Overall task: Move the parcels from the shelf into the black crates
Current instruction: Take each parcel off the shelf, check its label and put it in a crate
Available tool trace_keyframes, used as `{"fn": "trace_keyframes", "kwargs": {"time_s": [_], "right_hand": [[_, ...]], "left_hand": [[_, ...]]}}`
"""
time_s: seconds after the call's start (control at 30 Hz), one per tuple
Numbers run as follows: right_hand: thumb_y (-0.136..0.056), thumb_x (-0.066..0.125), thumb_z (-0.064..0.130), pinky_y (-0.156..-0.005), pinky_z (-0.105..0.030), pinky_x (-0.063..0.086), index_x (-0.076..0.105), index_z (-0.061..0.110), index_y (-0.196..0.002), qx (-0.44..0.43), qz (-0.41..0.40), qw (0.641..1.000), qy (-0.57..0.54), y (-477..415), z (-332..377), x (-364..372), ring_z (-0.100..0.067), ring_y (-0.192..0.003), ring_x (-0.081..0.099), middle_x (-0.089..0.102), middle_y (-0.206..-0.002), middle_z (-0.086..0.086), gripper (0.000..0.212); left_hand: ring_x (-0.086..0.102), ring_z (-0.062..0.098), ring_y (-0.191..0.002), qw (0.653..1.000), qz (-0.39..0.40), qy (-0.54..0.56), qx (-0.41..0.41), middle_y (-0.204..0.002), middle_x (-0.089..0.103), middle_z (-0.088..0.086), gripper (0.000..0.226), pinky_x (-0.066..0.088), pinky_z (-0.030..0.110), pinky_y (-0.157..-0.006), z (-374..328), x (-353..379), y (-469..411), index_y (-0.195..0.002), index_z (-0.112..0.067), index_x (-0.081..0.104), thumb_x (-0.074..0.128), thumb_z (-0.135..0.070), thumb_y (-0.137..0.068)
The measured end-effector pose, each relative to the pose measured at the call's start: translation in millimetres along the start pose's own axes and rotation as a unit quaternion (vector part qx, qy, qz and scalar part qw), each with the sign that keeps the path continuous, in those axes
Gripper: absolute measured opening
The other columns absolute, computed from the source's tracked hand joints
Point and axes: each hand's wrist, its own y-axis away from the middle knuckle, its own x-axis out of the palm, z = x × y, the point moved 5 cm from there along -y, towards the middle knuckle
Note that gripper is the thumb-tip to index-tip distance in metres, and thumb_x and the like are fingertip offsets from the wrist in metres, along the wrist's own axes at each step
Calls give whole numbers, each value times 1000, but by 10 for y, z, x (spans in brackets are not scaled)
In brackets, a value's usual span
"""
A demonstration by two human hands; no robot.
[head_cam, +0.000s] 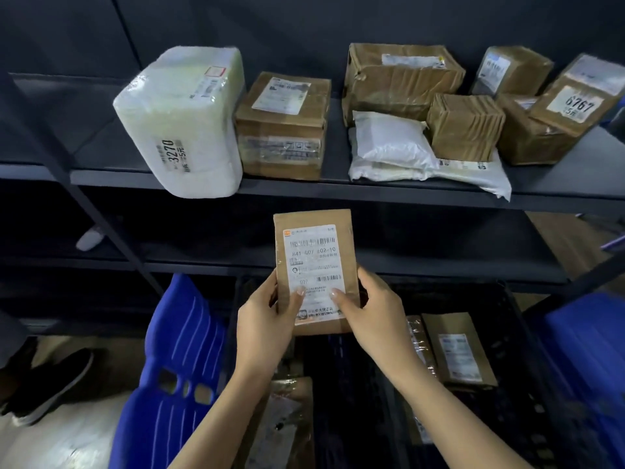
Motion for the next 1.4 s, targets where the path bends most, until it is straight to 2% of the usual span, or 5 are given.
{"fn": "trace_keyframes", "kwargs": {"time_s": [0.57, 0.73, 0.93, 1.13, 1.4], "right_hand": [[-90, 62, 24, -74, -14, 39, 56, 19, -121, 176, 5, 982, 66, 69, -1446, 613, -3, -90, 56, 64, -113, 5, 33], [-89, 62, 19, -74, -15, 43, 55, 17, -124, 217, 5, 975, 56, 81, -1855, 861, -11, -101, 63, 64, -117, 2, 35], [-89, 63, 14, -58, 5, 34, 56, 16, -123, 241, 1, 969, 49, 101, -2239, 1101, -10, -101, 63, 65, -115, 4, 35], [-92, 58, 16, -78, -17, 44, 52, 16, -126, 277, 4, 960, 50, 61, -2636, 1377, -16, -106, 61, 62, -117, 0, 35], [-91, 60, 17, -83, -23, 48, 55, 12, -122, 322, 22, 946, 41, -96, -3110, 1716, -22, -110, 59, 60, -121, -6, 32]], "left_hand": [[53, -7, -57, 982, 89, -130, -105, -64, 59, -17, 18, 40, 9, -49, 1295, 956, -178, -77, -30, 52, 67, -23, -86], [63, 22, -69, 972, 113, -147, -143, -73, 66, 7, 21, 49, 39, -61, 1761, 1203, -201, -80, -7, 58, 66, -26, -87], [65, 19, -74, 962, 132, -170, -168, -78, 66, -2, 13, 55, 37, -64, 2155, 1378, -242, -89, -17, 61, 67, -28, -86], [63, 14, -86, 953, 150, -169, -201, -105, 69, 0, 32, 43, 22, -62, 2569, 1626, -321, -117, -17, 58, 64, -28, -88], [59, 21, -101, 915, 128, -239, -300, -113, 63, 7, 14, 42, 26, -71, 3112, 1865, -415, -104, -14, 56, 52, -25, -96]]}}
